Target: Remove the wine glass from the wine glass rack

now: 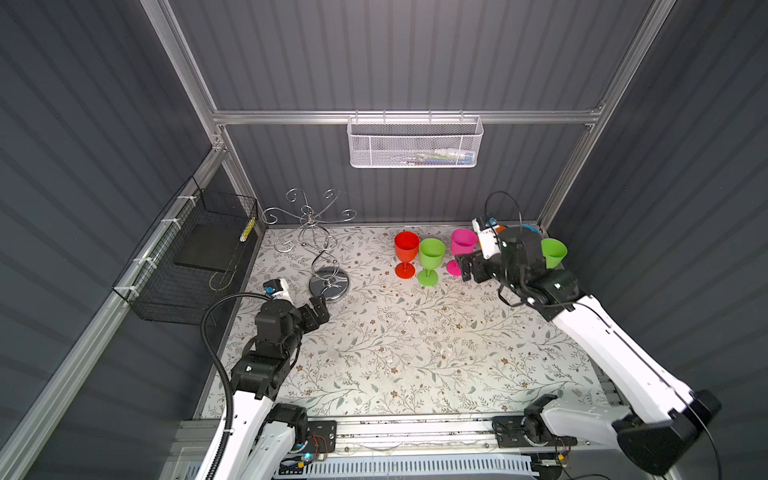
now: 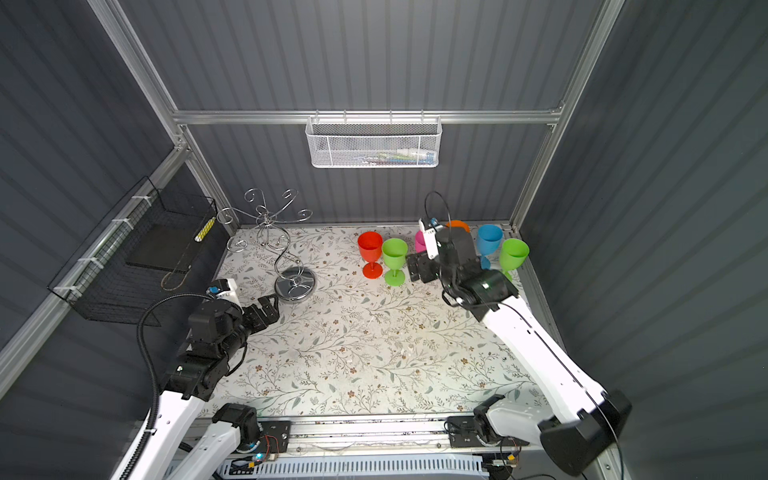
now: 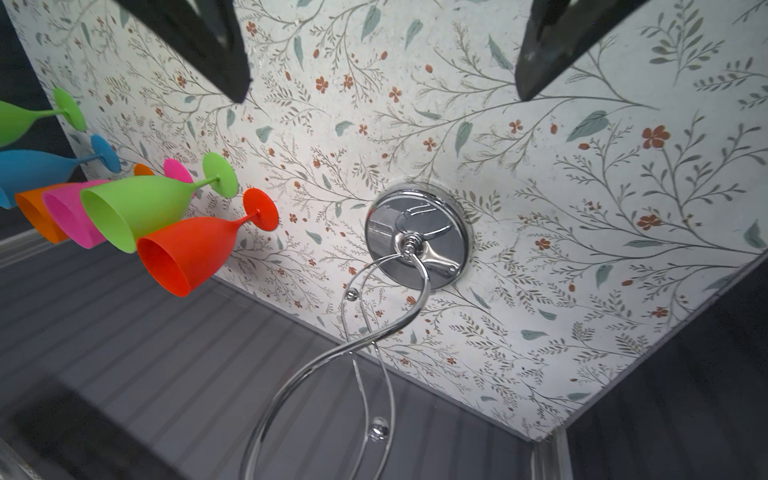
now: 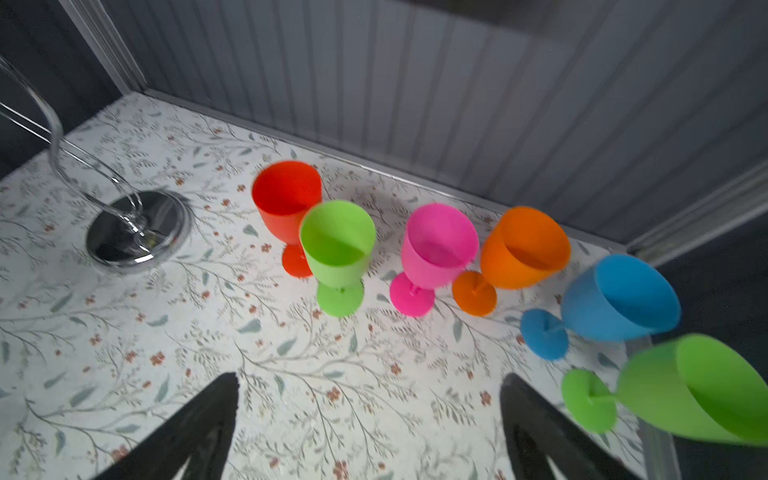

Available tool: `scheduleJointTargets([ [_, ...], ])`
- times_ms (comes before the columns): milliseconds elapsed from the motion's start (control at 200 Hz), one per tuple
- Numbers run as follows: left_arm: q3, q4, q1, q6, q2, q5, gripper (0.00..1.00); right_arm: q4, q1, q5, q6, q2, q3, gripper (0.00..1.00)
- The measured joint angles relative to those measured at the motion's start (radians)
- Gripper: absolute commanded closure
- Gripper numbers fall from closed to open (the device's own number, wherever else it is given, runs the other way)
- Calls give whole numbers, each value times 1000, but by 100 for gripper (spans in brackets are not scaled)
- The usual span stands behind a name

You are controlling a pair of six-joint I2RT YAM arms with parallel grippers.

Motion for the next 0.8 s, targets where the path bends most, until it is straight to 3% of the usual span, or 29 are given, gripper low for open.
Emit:
scheduleJointTargets([
  [155, -72, 68, 0, 59, -8, -79, 0, 196, -109, 50, 7, -266, -371, 1],
  [275, -104, 143, 0, 119, 67, -119, 0, 379, -166, 115, 19, -355, -589, 1],
  [580, -127, 392, 0, 211, 394, -287, 0, 937, -258, 189, 29, -233, -1005, 1],
  [796, -150, 657, 3, 280, 681, -351, 0, 1265, -396, 171, 63, -8, -1056, 1],
])
